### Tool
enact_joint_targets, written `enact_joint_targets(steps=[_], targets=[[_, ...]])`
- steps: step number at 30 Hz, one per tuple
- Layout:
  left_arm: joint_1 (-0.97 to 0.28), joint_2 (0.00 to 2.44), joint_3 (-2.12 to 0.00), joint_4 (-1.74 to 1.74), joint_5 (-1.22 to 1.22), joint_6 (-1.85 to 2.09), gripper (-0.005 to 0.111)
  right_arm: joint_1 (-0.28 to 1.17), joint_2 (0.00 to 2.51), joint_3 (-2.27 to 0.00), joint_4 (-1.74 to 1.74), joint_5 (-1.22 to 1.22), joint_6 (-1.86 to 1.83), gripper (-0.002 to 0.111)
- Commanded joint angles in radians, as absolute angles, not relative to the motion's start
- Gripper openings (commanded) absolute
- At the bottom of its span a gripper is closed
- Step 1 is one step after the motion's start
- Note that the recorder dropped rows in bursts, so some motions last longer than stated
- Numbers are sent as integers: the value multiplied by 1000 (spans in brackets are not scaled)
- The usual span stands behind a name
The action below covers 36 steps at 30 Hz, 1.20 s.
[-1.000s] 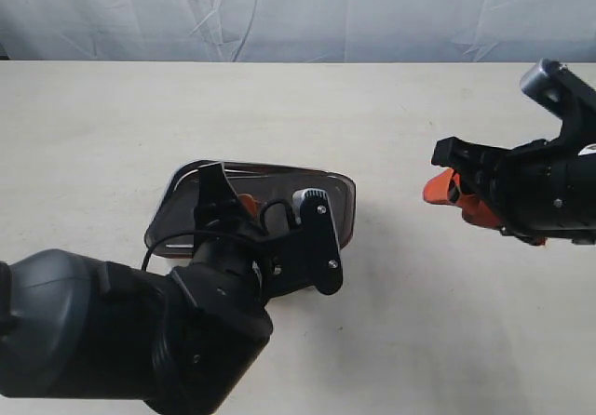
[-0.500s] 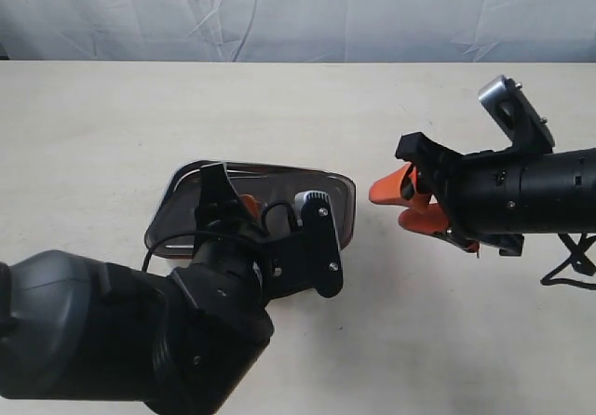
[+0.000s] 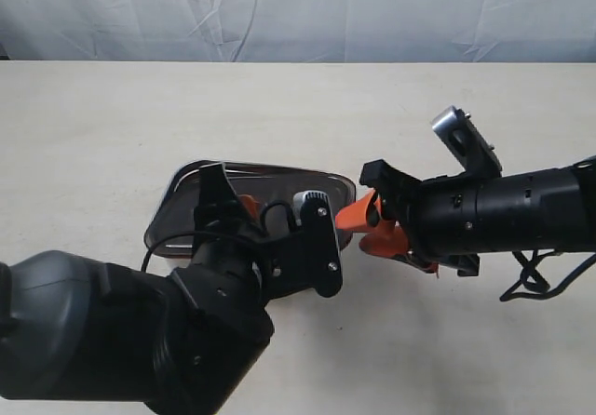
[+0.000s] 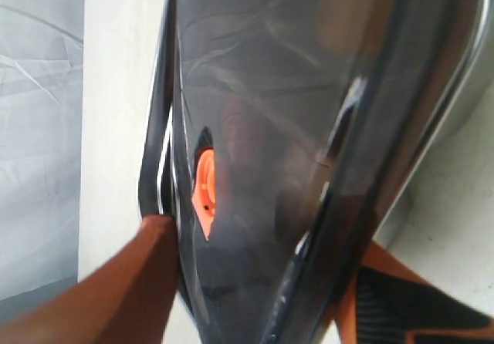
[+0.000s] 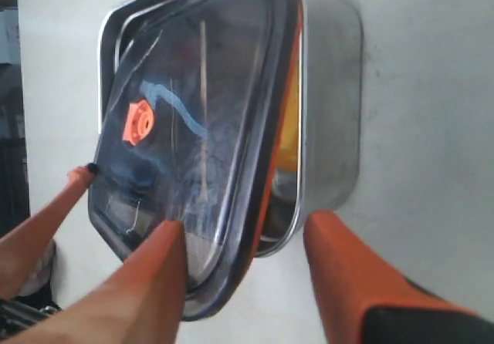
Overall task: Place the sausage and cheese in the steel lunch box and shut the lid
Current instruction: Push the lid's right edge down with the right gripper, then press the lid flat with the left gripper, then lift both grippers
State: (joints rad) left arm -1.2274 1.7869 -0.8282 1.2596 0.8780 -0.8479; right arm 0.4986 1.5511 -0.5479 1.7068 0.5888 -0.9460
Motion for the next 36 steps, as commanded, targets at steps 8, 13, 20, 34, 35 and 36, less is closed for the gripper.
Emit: enact_joint_targets(steps=[8, 13, 20, 34, 35, 36], targets=[[-1239, 1780, -821, 1220, 943, -852, 54, 549, 1580, -544, 1744, 490, -977, 8], [-1239, 1780, -821, 1202, 952, -849, 54, 549, 1580, -544, 1744, 484, -977, 8], [-1239, 1767, -831, 1185, 1055, -809, 54, 549, 1580, -544, 1744, 471, -977, 8], [-1239, 1574, -847, 1098, 1102, -691, 54, 549, 1580, -544, 1744, 470, -988, 8], [-1239, 1570, -847, 1088, 1102, -682, 54, 549, 1580, -544, 1744, 475, -988, 8], [-1239, 1568, -847, 1085, 1099, -672, 54, 549, 1580, -544, 1744, 483, -988, 8]])
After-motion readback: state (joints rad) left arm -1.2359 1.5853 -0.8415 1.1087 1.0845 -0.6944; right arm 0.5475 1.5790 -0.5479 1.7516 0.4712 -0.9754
